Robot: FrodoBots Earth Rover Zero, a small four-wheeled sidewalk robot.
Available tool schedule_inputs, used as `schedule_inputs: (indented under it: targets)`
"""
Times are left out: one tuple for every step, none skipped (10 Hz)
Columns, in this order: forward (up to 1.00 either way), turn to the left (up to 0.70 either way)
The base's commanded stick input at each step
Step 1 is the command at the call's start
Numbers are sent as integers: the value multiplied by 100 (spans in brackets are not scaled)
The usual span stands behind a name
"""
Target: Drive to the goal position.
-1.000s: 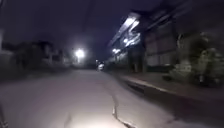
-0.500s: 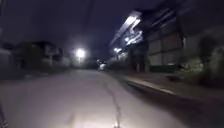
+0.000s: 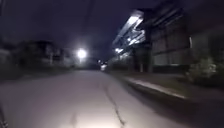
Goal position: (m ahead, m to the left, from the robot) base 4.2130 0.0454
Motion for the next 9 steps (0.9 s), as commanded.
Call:
schedule_inputs:
  targets:
    - [70, 0]
    - [70, 0]
    - [70, 0]
    - [70, 0]
    - [70, 0]
    - [70, 0]
    - [70, 0]
    - [70, 0]
    - [70, 0]
